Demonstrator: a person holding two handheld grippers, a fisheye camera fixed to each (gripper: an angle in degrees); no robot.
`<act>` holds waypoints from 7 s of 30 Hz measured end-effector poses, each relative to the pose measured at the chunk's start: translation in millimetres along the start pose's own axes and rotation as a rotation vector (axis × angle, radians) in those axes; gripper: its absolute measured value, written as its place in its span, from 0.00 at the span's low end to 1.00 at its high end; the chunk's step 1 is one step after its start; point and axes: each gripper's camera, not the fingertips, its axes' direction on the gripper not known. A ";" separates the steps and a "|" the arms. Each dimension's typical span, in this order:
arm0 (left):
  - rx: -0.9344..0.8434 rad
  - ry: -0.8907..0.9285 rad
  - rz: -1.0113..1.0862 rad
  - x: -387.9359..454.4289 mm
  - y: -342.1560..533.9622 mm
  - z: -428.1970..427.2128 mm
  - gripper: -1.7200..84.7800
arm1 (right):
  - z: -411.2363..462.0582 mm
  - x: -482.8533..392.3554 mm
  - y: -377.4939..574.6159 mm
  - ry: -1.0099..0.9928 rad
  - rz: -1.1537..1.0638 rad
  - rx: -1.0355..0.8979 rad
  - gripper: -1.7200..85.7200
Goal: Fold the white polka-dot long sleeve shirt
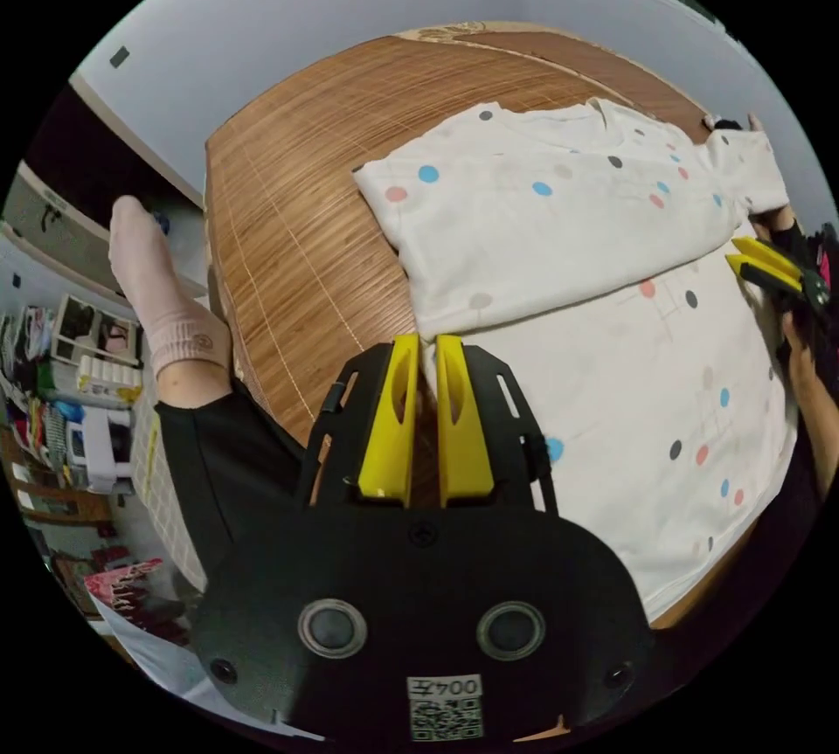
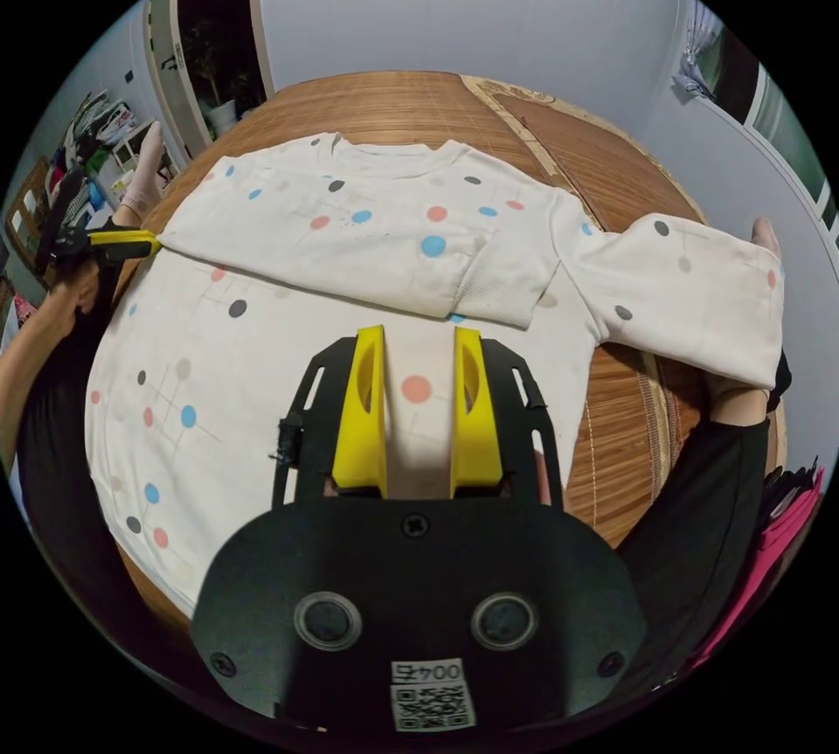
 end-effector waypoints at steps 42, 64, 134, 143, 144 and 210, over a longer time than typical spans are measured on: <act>0.124 0.311 -0.327 -169.4 -6.8 0.1 0.05 | 17.2 -1.4 37.6 -0.029 0.016 0.042 0.16; 0.101 0.248 -0.217 -145.8 4.7 12.2 0.05 | 23.5 2.9 41.0 -0.032 0.017 0.042 0.16; 0.206 0.203 -0.255 -4.4 33.4 37.5 0.03 | 27.9 -4.8 30.5 -0.042 0.033 0.053 0.16; 0.182 0.142 -0.165 40.1 48.2 8.4 0.03 | 28.2 -5.3 25.4 -0.043 0.035 0.053 0.16; 0.122 0.142 -0.168 44.0 50.3 23.5 0.03 | 28.2 -5.1 24.7 -0.043 0.036 0.053 0.16; 0.193 0.175 0.015 259.1 158.0 16.8 0.14 | 29.0 257.4 -7.8 -0.452 0.254 0.092 0.04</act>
